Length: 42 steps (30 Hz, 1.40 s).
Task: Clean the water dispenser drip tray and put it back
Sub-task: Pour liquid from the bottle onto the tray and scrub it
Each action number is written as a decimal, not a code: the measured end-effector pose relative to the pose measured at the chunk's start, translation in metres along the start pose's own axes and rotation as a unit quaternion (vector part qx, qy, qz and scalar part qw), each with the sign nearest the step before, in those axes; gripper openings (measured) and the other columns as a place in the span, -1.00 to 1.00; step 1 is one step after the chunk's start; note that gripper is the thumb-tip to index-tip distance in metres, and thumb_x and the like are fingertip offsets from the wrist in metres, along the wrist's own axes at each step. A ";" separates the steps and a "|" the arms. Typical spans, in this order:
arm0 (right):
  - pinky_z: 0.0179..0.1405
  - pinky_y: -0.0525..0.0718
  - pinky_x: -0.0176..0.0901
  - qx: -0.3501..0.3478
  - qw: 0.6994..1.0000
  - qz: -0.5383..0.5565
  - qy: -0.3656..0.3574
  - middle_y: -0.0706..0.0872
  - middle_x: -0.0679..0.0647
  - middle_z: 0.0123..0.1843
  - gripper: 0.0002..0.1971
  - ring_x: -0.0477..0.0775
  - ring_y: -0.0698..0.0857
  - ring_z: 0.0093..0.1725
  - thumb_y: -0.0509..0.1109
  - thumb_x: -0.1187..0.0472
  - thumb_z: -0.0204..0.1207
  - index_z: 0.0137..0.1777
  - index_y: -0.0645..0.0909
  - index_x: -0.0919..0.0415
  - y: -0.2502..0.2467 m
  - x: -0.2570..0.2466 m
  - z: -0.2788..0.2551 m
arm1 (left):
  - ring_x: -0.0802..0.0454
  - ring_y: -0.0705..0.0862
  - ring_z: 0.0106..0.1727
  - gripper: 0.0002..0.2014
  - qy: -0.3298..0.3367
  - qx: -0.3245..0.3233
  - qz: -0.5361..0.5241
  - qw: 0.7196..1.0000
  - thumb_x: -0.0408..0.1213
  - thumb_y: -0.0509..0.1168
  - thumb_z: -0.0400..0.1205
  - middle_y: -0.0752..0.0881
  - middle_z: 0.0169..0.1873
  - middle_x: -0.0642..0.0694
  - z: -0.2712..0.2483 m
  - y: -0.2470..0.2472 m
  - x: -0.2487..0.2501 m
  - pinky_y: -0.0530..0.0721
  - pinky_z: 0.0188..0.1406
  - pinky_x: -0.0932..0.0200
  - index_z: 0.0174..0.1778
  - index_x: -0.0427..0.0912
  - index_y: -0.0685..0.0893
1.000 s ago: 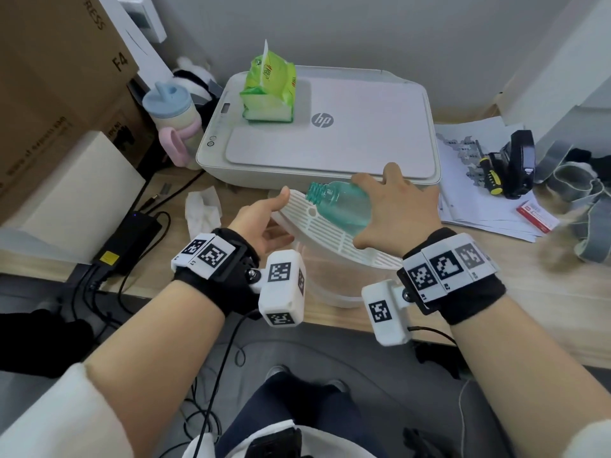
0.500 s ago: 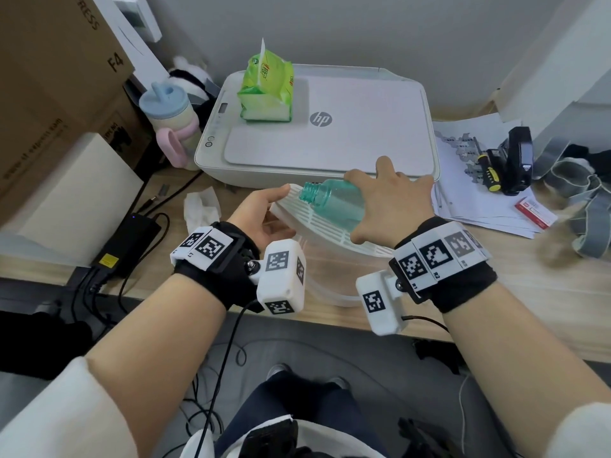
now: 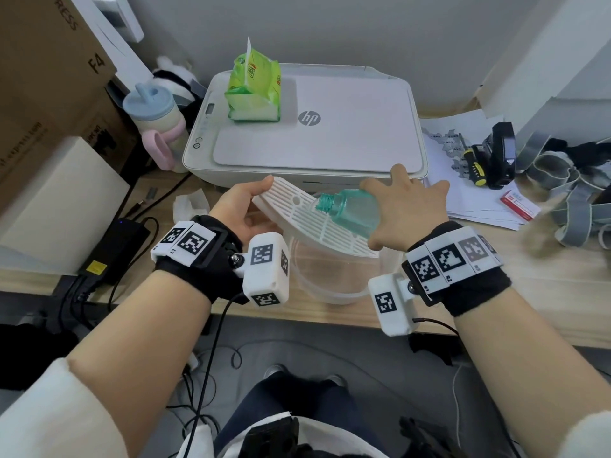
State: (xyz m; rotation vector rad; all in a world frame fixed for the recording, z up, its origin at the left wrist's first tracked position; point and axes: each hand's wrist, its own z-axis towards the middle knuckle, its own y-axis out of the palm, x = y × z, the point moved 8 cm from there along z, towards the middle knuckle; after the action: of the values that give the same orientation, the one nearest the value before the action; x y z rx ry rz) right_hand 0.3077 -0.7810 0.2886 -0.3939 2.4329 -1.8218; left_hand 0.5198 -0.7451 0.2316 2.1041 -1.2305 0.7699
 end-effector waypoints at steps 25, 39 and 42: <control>0.25 0.42 0.29 -0.002 0.981 0.192 0.030 0.32 0.07 0.27 -0.09 0.25 0.59 0.12 0.58 -0.05 0.06 0.42 0.21 -0.21 0.000 -0.004 -0.005 | -0.09 0.66 -0.08 -0.77 0.052 -0.040 0.135 0.989 -0.23 0.07 0.70 0.64 -0.10 -0.10 0.014 -0.009 -0.008 0.70 -0.17 -0.04 -0.06 -0.04 0.66; 0.22 0.41 0.19 -0.008 0.973 0.226 0.035 0.32 0.08 0.30 -0.11 0.24 0.57 0.07 0.58 0.00 0.08 0.42 0.22 -0.22 0.006 -0.007 -0.006 | -0.06 0.64 -0.04 -0.72 0.130 -0.099 0.128 0.978 -0.26 -0.05 0.74 0.62 -0.08 -0.13 0.019 -0.006 -0.018 0.80 -0.34 0.08 -0.09 -0.08 0.58; 0.22 0.41 0.19 -0.010 0.973 0.226 0.039 0.32 0.08 0.29 -0.12 0.24 0.57 0.06 0.58 0.01 0.07 0.41 0.23 -0.21 0.008 -0.008 -0.006 | -0.01 0.65 -0.04 -0.70 0.161 -0.112 0.134 0.971 -0.31 -0.04 0.73 0.63 -0.05 -0.07 0.019 -0.004 -0.018 0.80 -0.31 0.09 -0.03 0.01 0.61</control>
State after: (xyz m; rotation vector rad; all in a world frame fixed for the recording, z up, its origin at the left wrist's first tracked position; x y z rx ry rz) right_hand 0.3128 -0.7719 0.2823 0.2213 2.3362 -1.6379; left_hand 0.5200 -0.7473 0.2050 1.5785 -1.3614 0.9935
